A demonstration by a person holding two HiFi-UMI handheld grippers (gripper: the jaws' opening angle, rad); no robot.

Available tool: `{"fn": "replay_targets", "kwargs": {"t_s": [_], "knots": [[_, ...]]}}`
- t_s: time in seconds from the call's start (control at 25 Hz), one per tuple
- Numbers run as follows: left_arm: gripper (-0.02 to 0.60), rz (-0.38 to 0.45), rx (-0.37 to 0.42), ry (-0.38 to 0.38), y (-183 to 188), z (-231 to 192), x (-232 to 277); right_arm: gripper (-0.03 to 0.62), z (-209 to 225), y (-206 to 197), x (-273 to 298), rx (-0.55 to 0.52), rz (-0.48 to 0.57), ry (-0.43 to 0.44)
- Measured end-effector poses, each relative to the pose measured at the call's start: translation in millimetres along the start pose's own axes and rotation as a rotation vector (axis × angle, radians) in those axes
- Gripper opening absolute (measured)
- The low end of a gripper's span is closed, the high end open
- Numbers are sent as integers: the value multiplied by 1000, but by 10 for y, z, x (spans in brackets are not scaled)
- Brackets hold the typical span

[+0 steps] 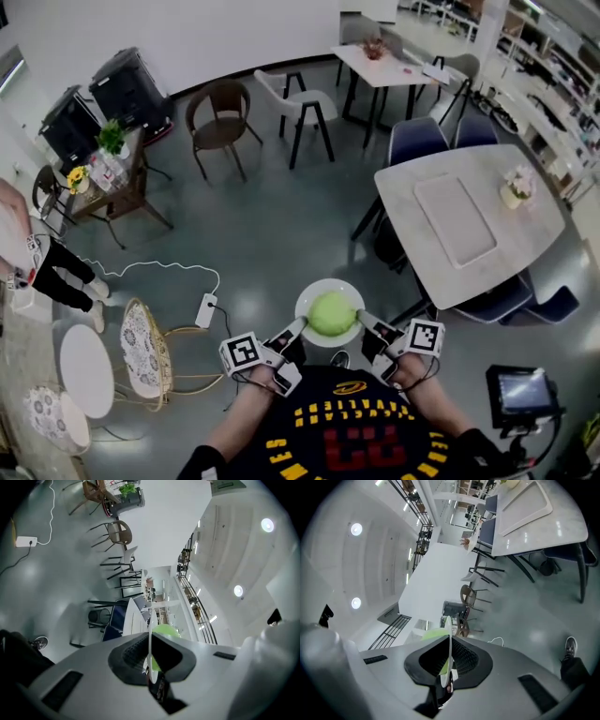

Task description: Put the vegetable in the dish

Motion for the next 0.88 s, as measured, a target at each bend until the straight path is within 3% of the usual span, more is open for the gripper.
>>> {"fn": "replay_targets", "kwargs": {"t_s": [0.52, 0.88], "knots": [[15, -181, -24, 27, 249, -40, 1066, 20, 343, 644, -256, 92, 159, -43], [15, -308, -34, 26, 1066, 15, 1877, 21, 342, 1360, 128, 142, 279, -101]]}}
Point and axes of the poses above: the fingertips, and each gripper's own axes: x forward along the fingers, z to its right, y out of its top, the point moved 8 cm from there along -x, backward along the fingers, and after that the axes turned 3 degrees about -z, right-handed, at the moved point
